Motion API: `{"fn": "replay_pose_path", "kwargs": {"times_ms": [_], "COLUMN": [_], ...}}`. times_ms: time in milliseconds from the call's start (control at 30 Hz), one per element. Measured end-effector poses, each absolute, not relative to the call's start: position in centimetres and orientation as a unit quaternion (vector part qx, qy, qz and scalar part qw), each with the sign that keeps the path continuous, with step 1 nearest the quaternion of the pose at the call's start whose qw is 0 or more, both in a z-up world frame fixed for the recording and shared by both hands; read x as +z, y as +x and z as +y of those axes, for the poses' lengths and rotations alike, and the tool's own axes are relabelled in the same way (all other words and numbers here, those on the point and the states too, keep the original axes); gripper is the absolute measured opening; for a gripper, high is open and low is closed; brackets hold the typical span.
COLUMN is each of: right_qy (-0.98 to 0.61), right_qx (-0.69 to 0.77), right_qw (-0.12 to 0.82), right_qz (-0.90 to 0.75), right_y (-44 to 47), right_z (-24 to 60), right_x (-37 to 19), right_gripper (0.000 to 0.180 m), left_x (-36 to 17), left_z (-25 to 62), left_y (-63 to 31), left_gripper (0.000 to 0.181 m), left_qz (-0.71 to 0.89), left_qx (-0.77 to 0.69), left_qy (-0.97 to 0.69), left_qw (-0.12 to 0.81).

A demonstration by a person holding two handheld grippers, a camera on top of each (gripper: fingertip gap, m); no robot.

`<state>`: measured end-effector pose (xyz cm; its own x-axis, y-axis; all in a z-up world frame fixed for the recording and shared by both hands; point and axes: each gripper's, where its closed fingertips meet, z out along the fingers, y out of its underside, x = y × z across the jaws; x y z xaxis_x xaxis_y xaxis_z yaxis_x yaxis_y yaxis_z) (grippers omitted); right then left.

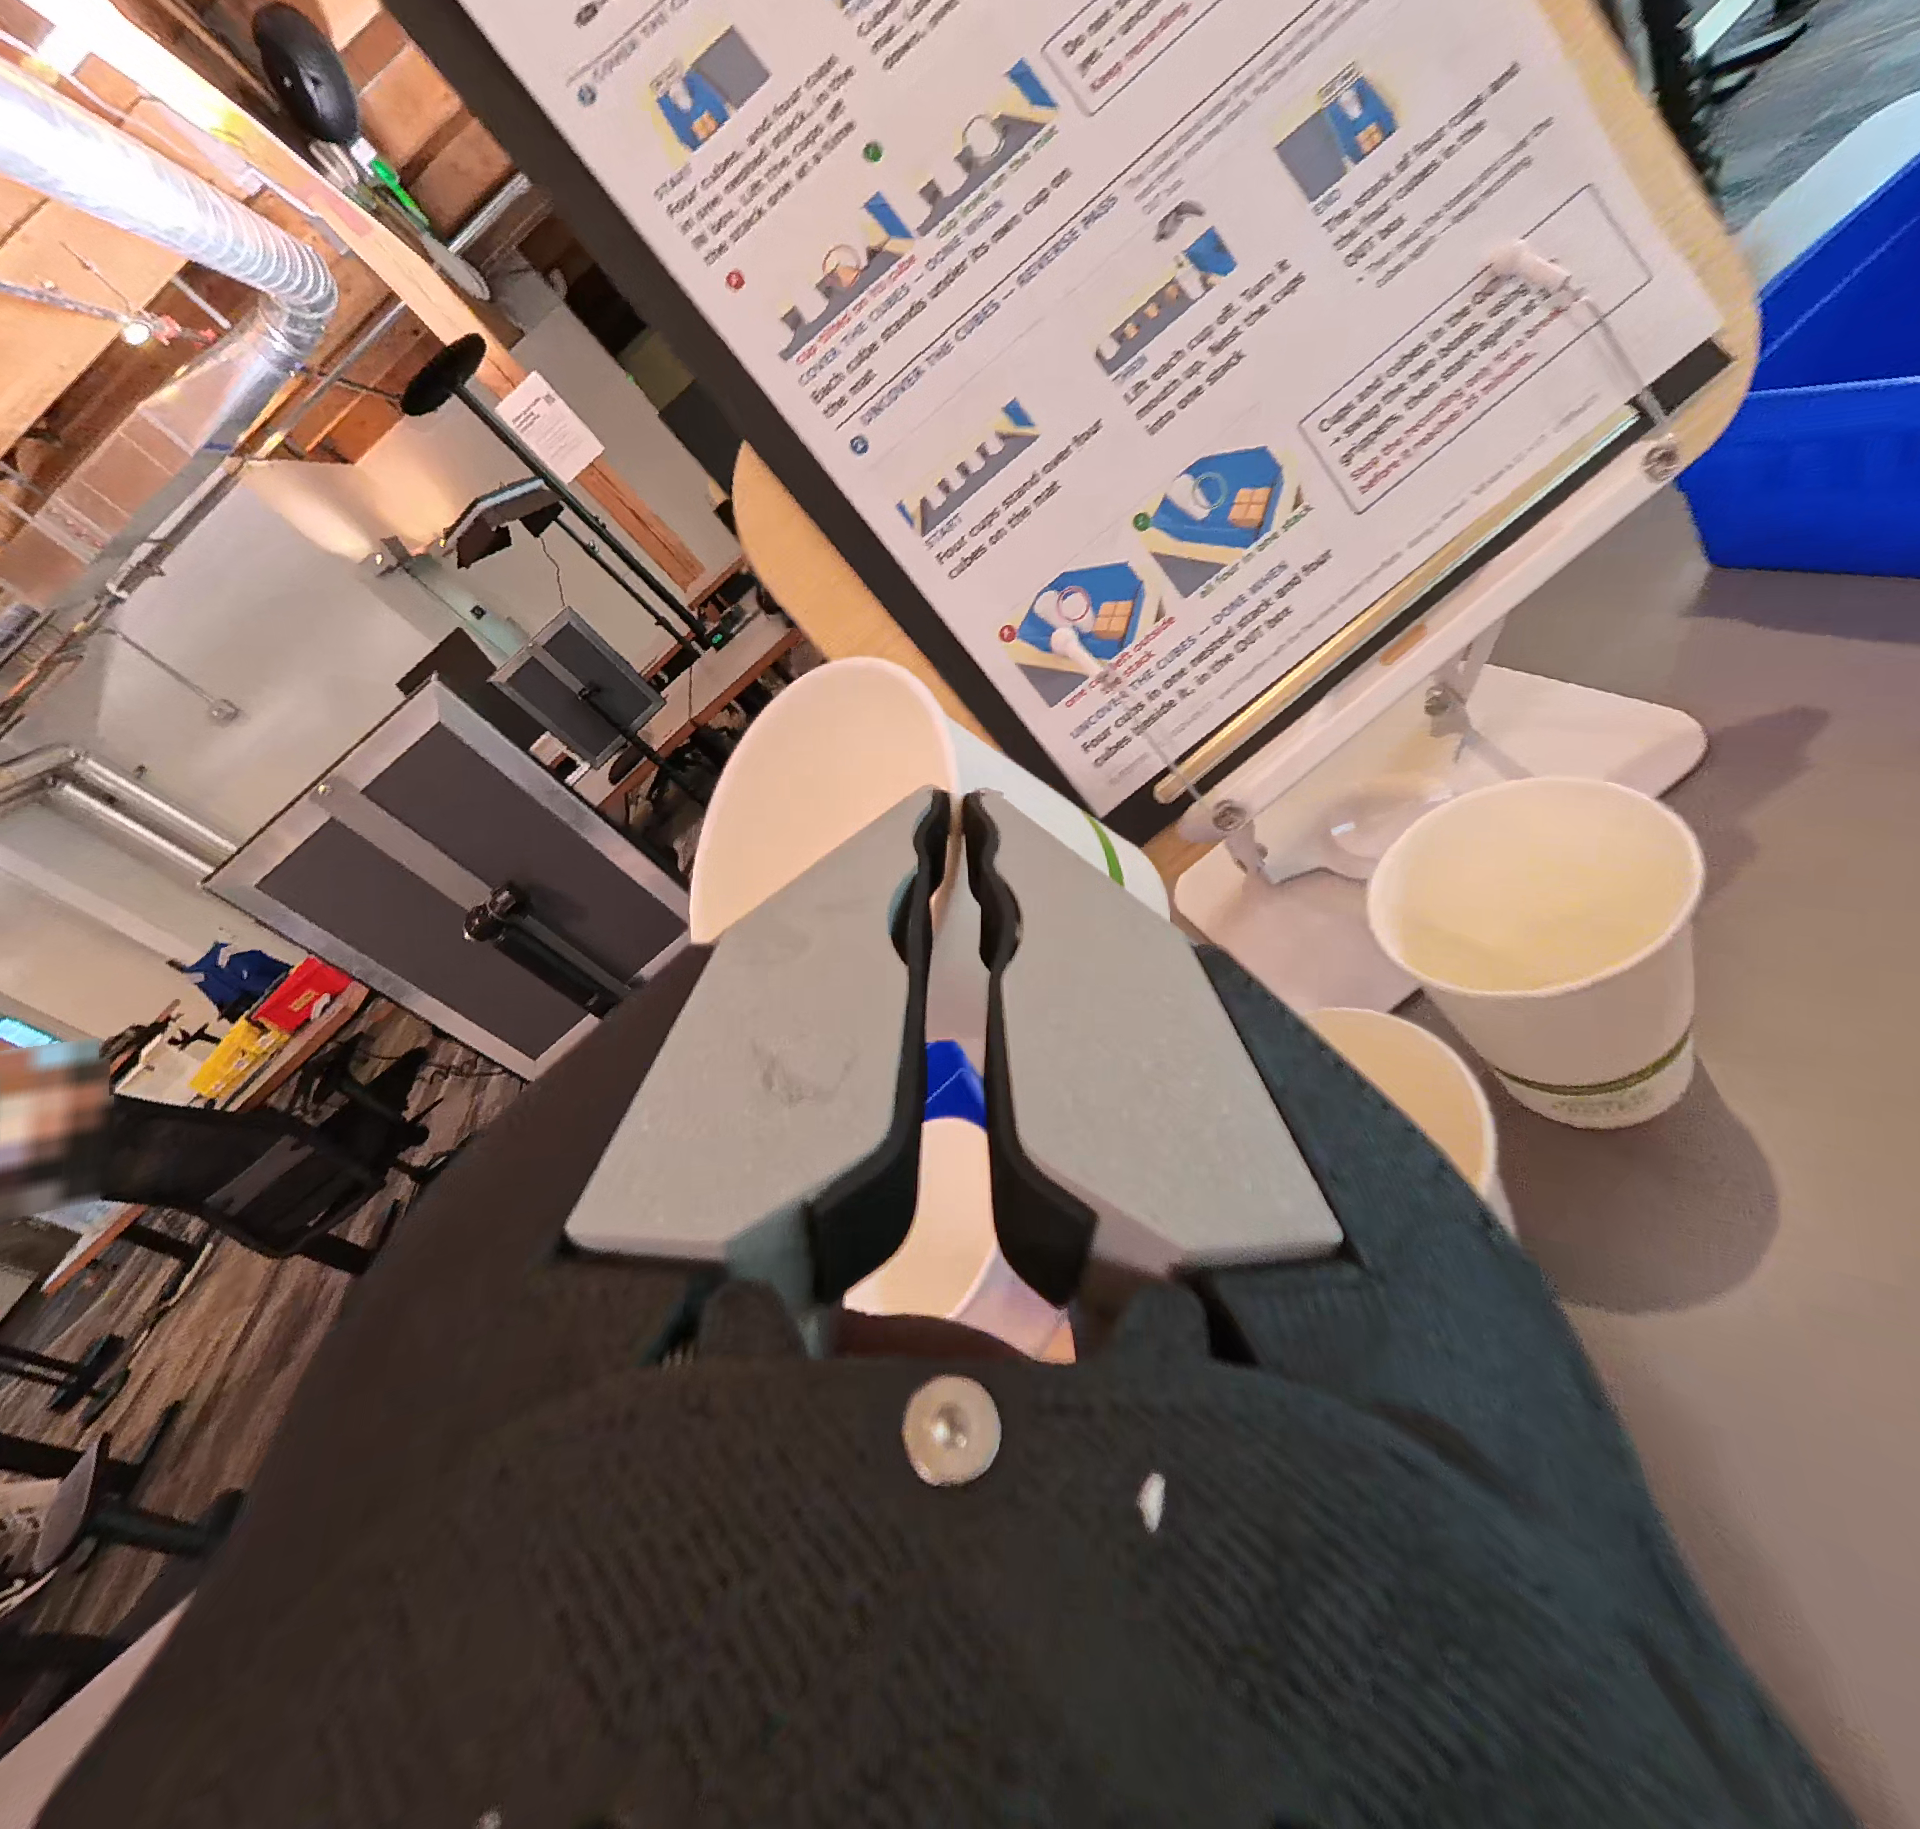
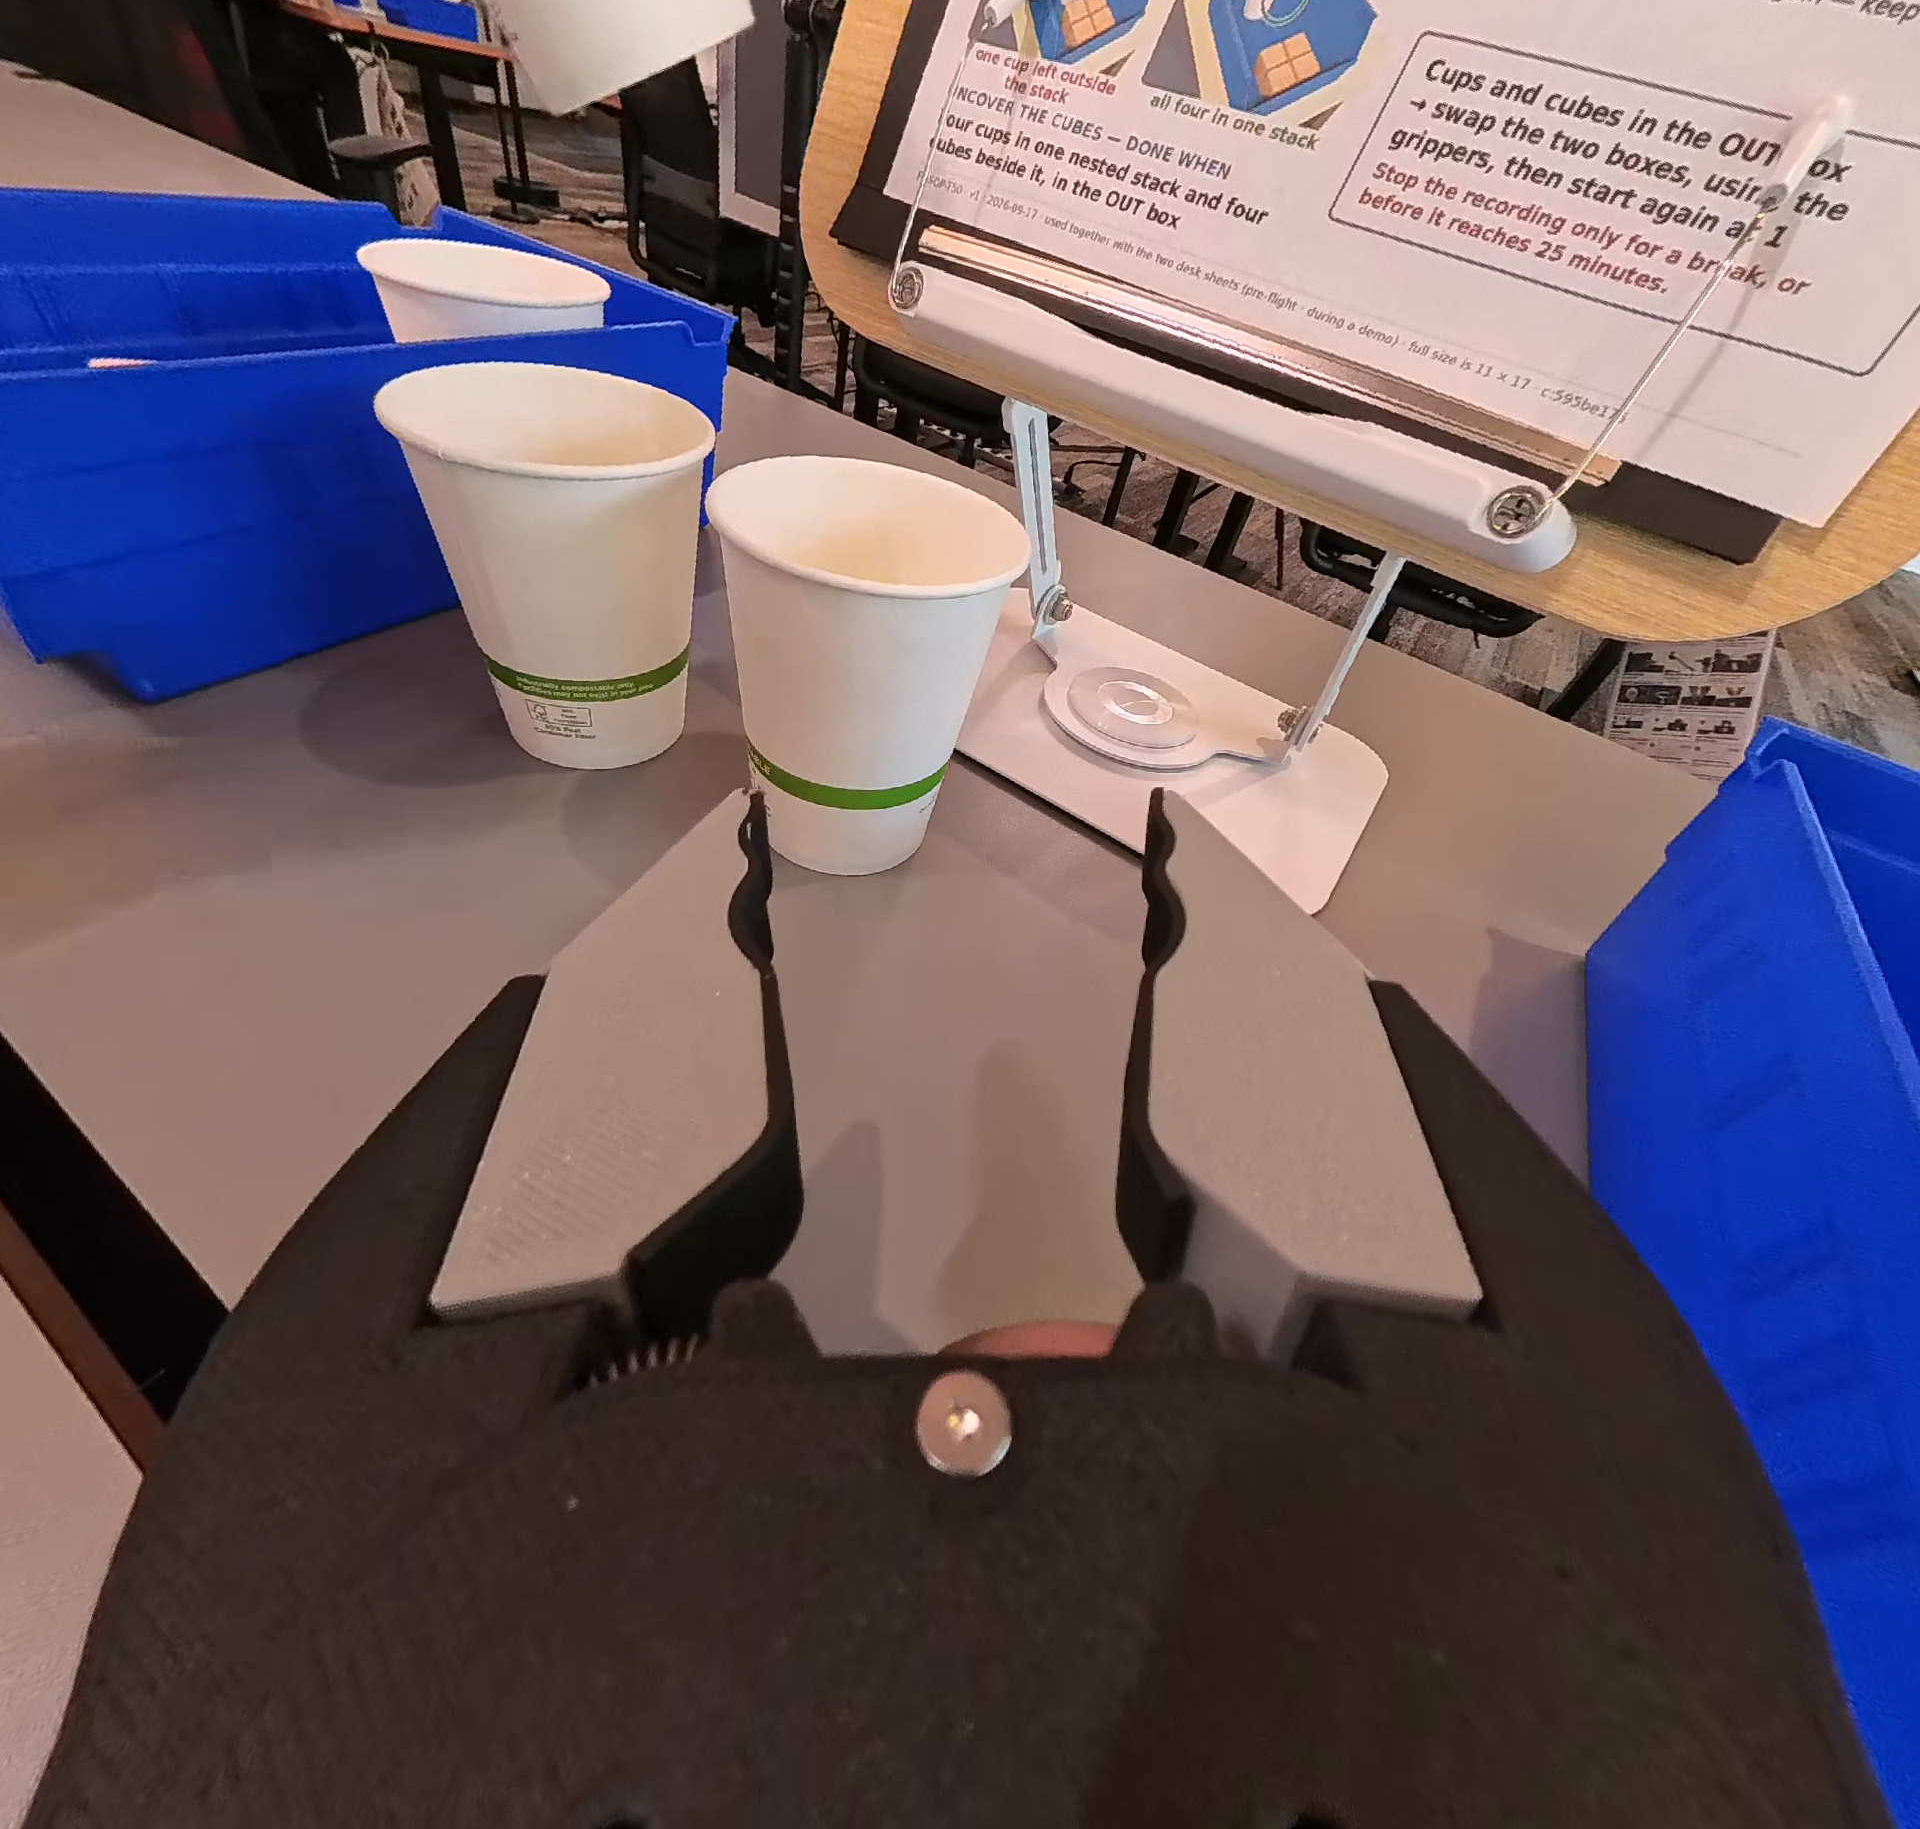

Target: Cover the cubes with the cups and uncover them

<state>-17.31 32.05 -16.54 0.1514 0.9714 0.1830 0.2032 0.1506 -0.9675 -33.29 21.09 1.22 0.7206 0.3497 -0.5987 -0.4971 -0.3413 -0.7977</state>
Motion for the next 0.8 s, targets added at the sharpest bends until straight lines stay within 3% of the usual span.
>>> {"fn": "replay_pose_path", "kwargs": {"times_ms": [800], "right_qy": [-0.511], "right_qx": [0.354], "right_qw": [0.627], "right_qz": [-0.470], "right_y": [-13.8], "right_z": [34.9], "right_x": [-10.2], "right_gripper": [0.070], "left_x": [-2.4], "left_z": [30.8], "left_y": [-20.1], "left_gripper": [0.001], "left_qz": [0.168], "left_qx": [0.285], "left_qy": [-0.754], "left_qw": [0.567]}}
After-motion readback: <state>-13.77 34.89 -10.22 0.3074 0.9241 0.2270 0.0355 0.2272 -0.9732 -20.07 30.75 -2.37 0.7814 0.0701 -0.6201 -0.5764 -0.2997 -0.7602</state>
